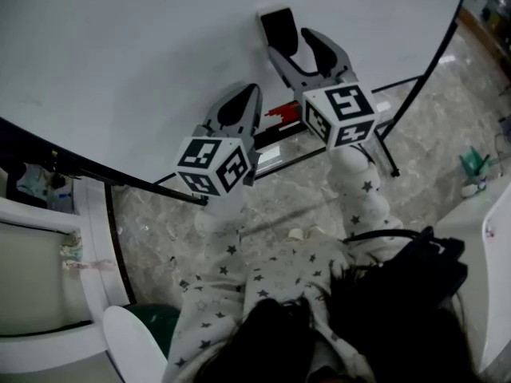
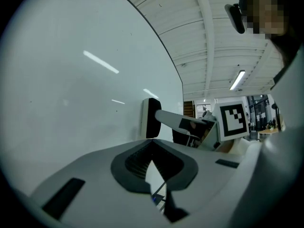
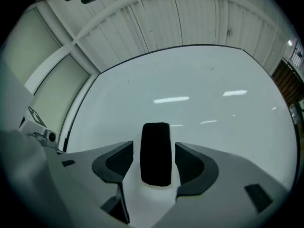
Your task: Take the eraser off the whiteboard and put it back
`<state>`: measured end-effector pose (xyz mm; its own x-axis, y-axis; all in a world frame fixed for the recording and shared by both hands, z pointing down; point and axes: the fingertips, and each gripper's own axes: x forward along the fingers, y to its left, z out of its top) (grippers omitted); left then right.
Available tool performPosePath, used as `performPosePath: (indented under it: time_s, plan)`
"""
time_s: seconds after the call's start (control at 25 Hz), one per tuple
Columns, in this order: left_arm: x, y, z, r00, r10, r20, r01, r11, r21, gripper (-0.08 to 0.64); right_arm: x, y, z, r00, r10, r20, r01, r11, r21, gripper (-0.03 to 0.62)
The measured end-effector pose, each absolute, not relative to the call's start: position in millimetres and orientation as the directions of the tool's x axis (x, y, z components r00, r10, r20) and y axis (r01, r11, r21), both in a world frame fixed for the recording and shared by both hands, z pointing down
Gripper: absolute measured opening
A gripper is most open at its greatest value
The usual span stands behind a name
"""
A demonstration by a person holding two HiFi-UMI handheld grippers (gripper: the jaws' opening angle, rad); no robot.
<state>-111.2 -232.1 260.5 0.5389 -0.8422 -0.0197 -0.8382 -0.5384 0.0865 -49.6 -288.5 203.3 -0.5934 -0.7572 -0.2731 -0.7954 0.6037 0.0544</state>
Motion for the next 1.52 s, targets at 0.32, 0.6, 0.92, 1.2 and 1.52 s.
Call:
performPosePath:
  time_s: [0.32, 0.6, 0.92, 1.2, 1.52]
  plan:
    - [-101, -239, 252, 0.573, -0.819, -0.037, -0.817, -0.574, 0.055, 0.002, -47, -300, 200, -0.546, -0.794, -0.266, -0.836, 0.539, 0.107, 0.261]
    - [-79, -248, 252, 0.593, -0.804, -0.039, -0.803, -0.594, 0.040, 0.002, -34, -304, 199, -0.506, -0.818, -0.272, -0.862, 0.487, 0.140, 0.261]
    - [-79, -247, 260, 0.595, -0.803, -0.036, -0.801, -0.597, 0.049, 0.002, -38, -305, 201, -0.460, -0.846, -0.270, -0.888, 0.442, 0.129, 0.261]
    - [-77, -246, 258, 0.585, -0.810, -0.031, -0.808, -0.586, 0.058, 0.002, -32, -308, 200, -0.456, -0.850, -0.263, -0.890, 0.442, 0.114, 0.259]
    - [-87, -247, 256, 0.563, -0.826, -0.033, -0.823, -0.564, 0.065, 0.000, -34, -306, 204, -0.487, -0.837, -0.249, -0.873, 0.477, 0.103, 0.258]
